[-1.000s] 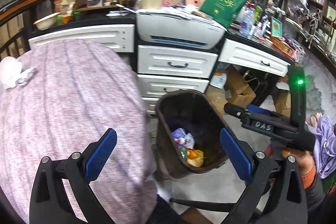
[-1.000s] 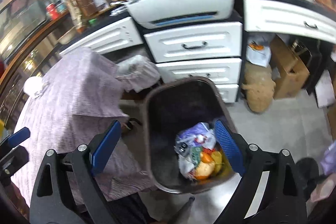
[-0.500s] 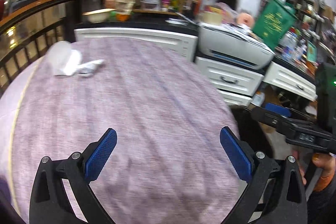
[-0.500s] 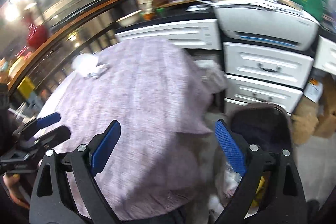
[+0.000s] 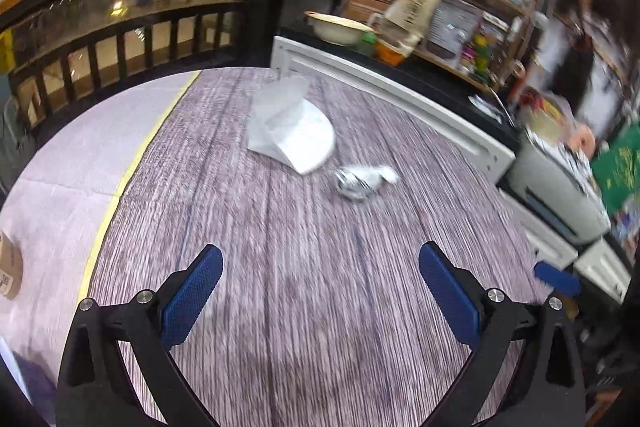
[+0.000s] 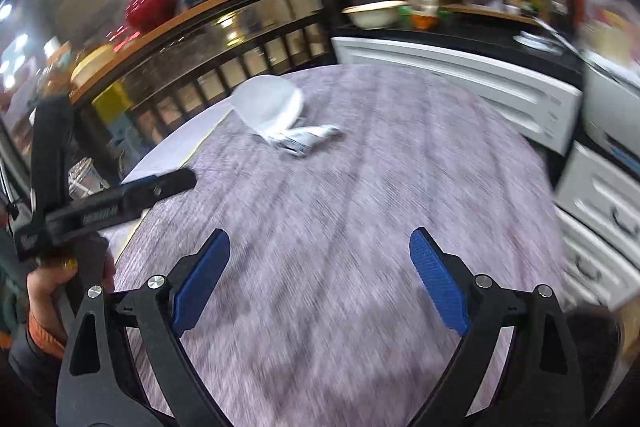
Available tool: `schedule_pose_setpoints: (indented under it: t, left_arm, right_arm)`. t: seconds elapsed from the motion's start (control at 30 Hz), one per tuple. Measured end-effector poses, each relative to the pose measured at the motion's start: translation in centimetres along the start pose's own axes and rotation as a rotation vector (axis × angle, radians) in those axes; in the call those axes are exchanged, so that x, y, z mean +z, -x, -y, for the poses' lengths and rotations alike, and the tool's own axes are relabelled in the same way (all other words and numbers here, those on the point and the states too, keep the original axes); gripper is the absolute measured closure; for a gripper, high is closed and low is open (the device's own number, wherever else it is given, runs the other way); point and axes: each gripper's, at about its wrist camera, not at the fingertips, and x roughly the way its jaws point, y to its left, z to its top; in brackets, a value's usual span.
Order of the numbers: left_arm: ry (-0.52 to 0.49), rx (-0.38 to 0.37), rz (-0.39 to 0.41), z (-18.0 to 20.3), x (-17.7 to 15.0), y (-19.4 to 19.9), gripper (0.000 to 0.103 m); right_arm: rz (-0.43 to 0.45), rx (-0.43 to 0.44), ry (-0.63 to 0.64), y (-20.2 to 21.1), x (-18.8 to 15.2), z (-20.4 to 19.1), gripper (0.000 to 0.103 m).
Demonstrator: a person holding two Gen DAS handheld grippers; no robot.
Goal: Collect trash
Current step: 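Move both tools back over the table toward the white mask and tissue, then grasp the white face mask with left tool while right tool grasps the white tissue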
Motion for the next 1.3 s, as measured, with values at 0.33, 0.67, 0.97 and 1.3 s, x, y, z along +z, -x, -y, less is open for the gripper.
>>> schedule_pose_setpoints:
  t: [0.33,0.67,0.97,1.3]
  left_arm:
    - [0.064,0.126,-0.011,-3.2,7.4,-8.6,0.014]
    - [0.047,0.192,-0.108,-4.0,8.5,-14.6,0.077]
    - [0.102,0.156,-0.039,-4.3,7.7,-11.6,0.095]
    - [0.066,0.116,0.051,-2.0,5.5,-5.8,0.095]
  right_arm:
    - [-0.129,0.033,0.113,-11.1,6.8,-1.1,0.013]
    - [-0.224,-0.034,0.250,-17.2,8.4,-2.2,0.043]
    - [-0.148,-0.052,0.242,-13.6,7.7,-2.5,0.070]
    - [-0.081,-0.044,0.191,-7.0,5.0,-3.6,0.071]
